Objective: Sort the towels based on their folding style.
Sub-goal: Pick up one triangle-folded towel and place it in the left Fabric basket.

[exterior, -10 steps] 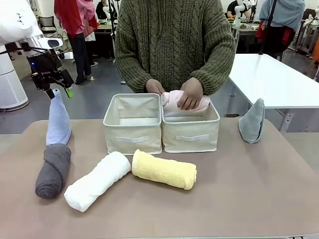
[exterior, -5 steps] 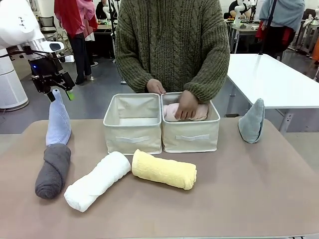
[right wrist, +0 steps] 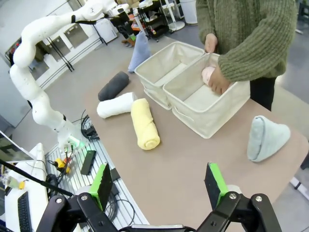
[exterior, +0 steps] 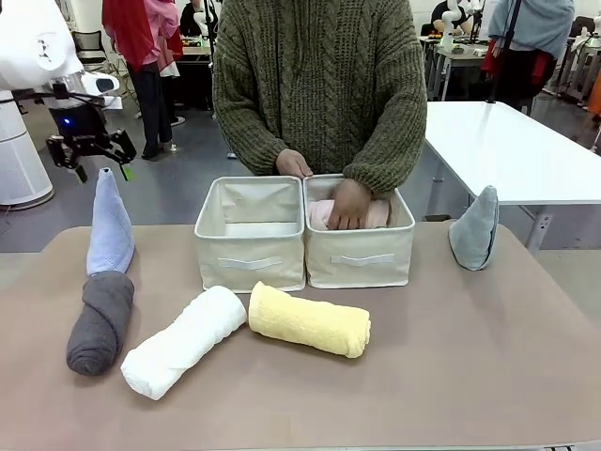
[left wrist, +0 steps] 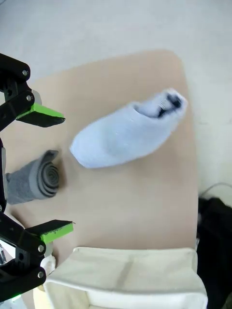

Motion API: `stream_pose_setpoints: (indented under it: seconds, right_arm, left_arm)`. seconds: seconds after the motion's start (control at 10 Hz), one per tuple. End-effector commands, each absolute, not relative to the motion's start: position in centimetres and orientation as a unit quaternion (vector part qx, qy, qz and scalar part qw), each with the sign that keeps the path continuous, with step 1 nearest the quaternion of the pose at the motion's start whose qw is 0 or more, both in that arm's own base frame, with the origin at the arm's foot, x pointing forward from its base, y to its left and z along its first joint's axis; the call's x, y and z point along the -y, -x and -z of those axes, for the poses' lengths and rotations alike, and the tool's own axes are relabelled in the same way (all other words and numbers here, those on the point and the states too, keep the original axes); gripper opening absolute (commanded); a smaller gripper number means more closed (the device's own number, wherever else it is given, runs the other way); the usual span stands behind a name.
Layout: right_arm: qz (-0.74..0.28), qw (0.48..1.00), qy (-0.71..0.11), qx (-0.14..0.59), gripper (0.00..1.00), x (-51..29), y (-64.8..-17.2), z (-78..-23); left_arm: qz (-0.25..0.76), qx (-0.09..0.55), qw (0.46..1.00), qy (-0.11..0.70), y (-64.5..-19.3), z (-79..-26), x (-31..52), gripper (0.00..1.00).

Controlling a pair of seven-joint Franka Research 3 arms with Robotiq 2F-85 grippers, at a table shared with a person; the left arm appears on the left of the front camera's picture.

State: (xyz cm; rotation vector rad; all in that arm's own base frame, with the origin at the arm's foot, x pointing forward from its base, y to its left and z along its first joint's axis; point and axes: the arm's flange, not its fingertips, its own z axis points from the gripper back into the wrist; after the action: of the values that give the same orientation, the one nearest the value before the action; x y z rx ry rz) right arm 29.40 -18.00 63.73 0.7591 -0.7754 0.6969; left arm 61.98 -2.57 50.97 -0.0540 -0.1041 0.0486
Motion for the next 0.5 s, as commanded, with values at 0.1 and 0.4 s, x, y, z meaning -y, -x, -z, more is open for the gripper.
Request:
stream_pose_setpoints:
  seconds: [0.1, 0.4]
  right_arm:
    - [-0.331, 0.790, -0.360, 0.370, 1.00, 18.1, -29.5, -63.7]
    - [-0.331, 0.790, -0.360, 0.370, 1.00, 18.1, -29.5, -63.7]
  left_arm:
    - [-0.073, 0.055, 0.994, -0.051, -58.9, -52.3, 2.7, 1.00]
    - [-0.057, 0.092, 0.992, -0.065, -62.4, -50.2, 2.3, 1.00]
